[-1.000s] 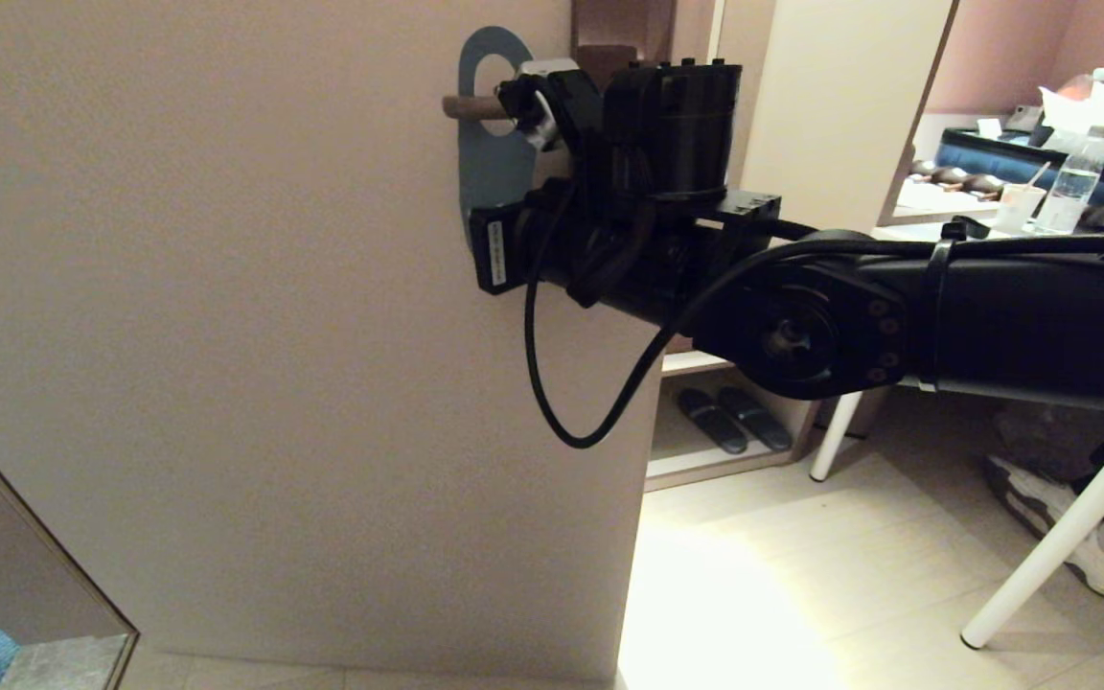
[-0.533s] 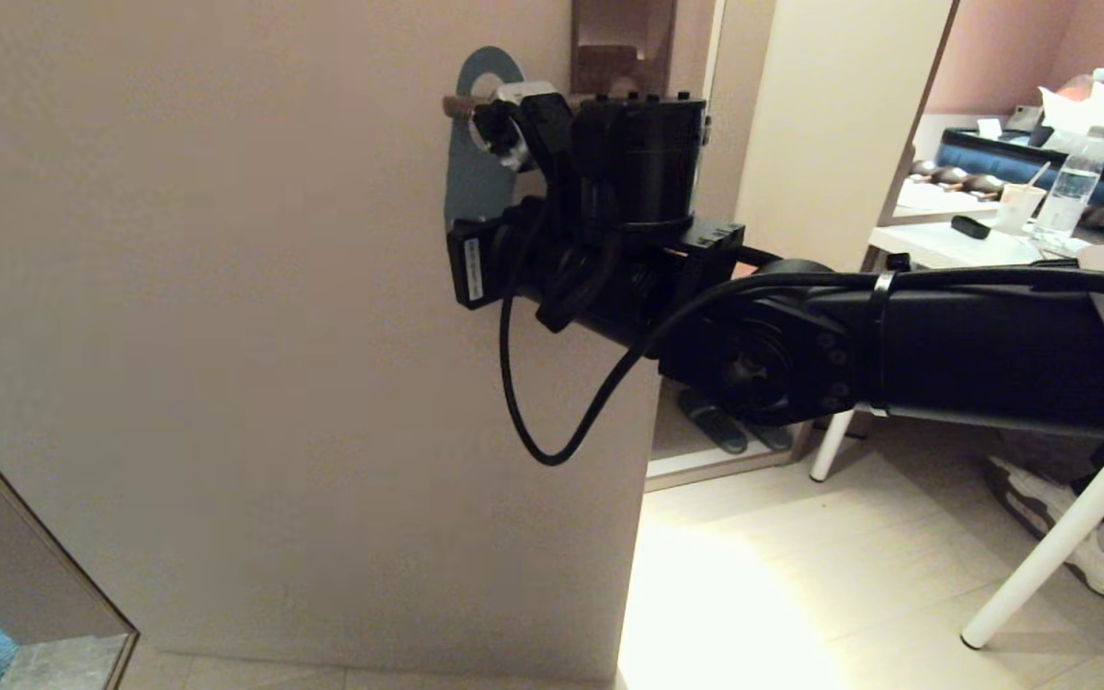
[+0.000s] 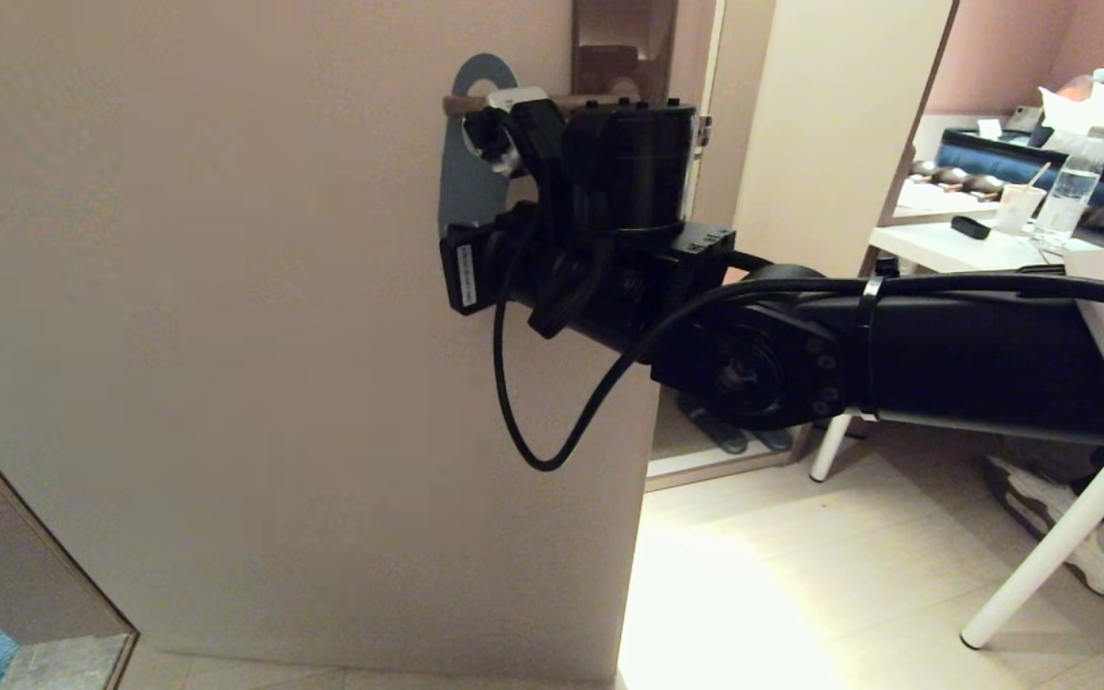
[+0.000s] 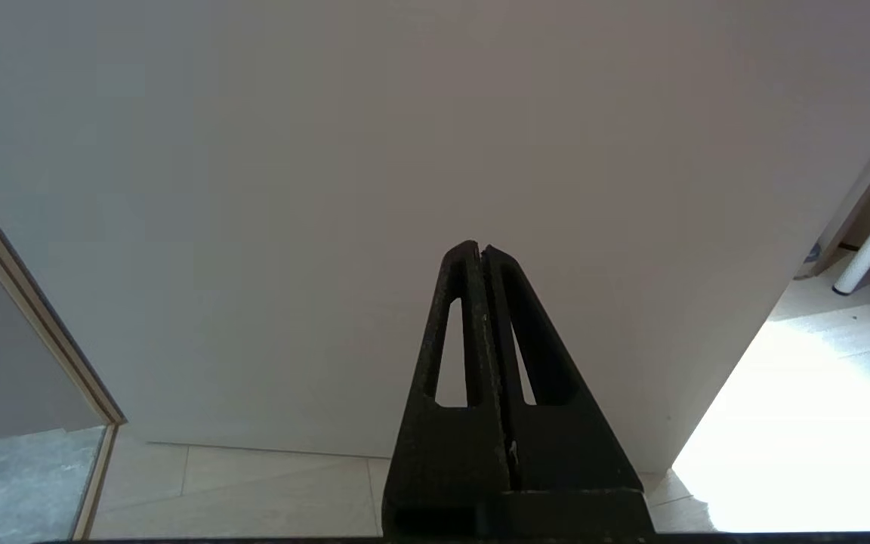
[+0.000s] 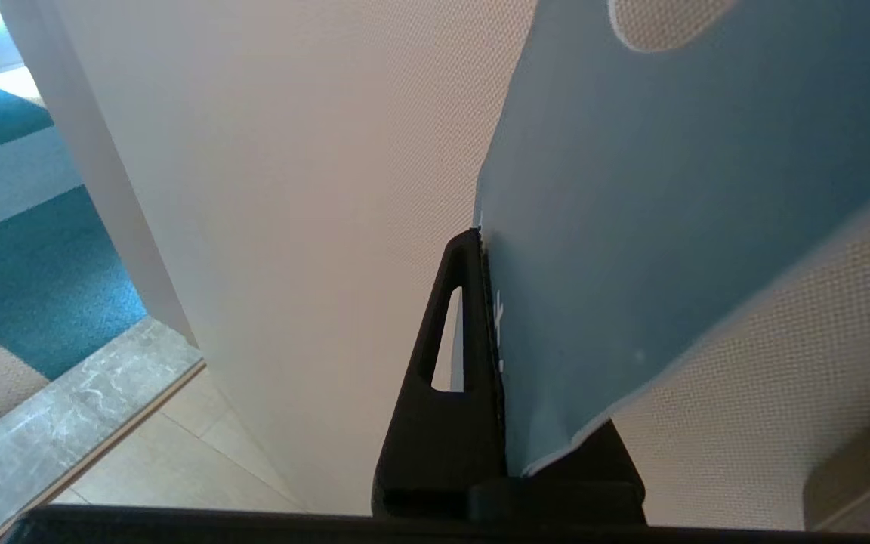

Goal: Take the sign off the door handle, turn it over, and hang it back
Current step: Take down the sign

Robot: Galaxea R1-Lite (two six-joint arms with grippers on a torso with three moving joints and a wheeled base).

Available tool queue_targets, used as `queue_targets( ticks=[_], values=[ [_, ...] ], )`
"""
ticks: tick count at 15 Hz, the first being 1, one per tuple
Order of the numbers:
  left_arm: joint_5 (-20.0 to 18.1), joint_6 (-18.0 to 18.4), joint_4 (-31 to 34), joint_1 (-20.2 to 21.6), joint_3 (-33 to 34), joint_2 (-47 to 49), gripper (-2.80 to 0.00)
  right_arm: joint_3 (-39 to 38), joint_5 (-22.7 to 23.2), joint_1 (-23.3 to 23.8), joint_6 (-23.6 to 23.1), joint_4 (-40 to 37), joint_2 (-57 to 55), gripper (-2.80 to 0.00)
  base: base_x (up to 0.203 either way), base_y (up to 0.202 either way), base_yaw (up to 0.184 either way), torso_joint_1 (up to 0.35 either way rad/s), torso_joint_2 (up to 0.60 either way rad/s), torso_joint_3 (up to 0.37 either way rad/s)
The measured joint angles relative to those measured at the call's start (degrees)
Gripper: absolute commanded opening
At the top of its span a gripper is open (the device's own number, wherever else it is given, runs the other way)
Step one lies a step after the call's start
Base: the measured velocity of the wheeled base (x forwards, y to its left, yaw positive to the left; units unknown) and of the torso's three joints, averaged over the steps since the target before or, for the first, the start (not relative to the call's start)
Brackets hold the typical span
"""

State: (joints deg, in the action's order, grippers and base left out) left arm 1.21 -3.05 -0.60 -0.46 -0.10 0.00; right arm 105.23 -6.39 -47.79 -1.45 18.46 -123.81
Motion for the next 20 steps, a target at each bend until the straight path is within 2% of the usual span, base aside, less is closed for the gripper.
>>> queue_targets(
  ticks=[6,12,20],
  values=[
    [0.0,0.0,0.0,0.0,0.0,0.0,-2.8,0.35,-0.2,0.0,-0.17,-0.25,-0.65,-2.8,0.0,0.0,0.0,0.0,0.0,0.0],
    [-0.01,0.02,-0.02,0.02,0.0,0.0,-2.8,4.15,0.09,0.01,-0.44,-0.41,-1.55,-2.8,0.0,0.0,0.0,0.0,0.0,0.0],
    [-0.02,0.0,0.0,0.02,0.0,0.0,-2.8,3.7,0.28,-1.1,-1.83,-0.3,-2.11,-2.8,0.0,0.0,0.0,0.0,0.0,0.0]
  ],
)
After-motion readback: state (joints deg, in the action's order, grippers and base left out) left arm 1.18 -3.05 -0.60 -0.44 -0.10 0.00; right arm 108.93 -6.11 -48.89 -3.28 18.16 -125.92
